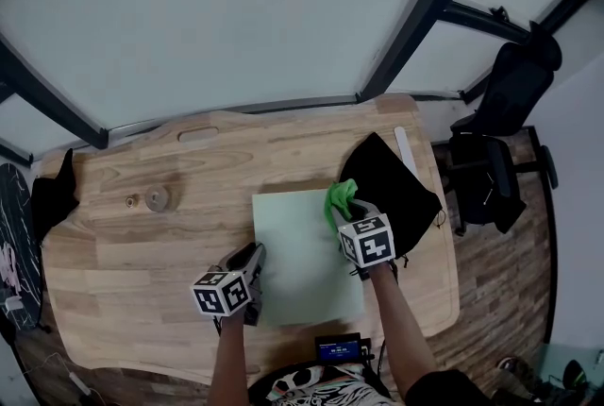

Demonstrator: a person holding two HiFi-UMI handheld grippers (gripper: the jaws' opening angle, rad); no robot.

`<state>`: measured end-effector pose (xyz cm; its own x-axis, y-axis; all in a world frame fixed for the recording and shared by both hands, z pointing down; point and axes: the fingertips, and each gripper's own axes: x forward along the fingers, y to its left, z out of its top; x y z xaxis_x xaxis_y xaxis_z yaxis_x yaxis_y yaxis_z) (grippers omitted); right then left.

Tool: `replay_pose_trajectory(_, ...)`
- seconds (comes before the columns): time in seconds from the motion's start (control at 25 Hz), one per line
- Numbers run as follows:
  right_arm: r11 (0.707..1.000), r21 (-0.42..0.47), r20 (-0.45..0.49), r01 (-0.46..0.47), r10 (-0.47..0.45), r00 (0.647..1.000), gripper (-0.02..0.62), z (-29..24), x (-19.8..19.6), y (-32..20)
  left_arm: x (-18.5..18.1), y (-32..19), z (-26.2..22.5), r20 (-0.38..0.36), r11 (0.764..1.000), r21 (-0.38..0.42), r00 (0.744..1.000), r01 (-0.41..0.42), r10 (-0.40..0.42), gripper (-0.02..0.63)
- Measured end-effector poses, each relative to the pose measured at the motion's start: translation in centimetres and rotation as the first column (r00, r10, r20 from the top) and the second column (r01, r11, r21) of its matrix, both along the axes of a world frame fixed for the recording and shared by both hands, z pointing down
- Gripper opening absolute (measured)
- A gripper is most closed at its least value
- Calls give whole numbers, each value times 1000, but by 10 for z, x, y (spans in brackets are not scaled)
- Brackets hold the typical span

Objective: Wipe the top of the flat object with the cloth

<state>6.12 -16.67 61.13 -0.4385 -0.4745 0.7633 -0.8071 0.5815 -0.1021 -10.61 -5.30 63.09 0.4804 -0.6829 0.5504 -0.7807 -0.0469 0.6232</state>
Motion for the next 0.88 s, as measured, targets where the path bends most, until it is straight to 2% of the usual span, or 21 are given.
replay_pose_trajectory(0.24,999,-6,-31,31,-32,999,89,0,-9,0,0,0,0,-7,1000,2,1000,0,0,91)
replay_pose_trajectory(0.88,994,-2,-26,105,-105,994,89,1,-44,3,0,0,0,-15,1000,2,1000,-6,6,91)
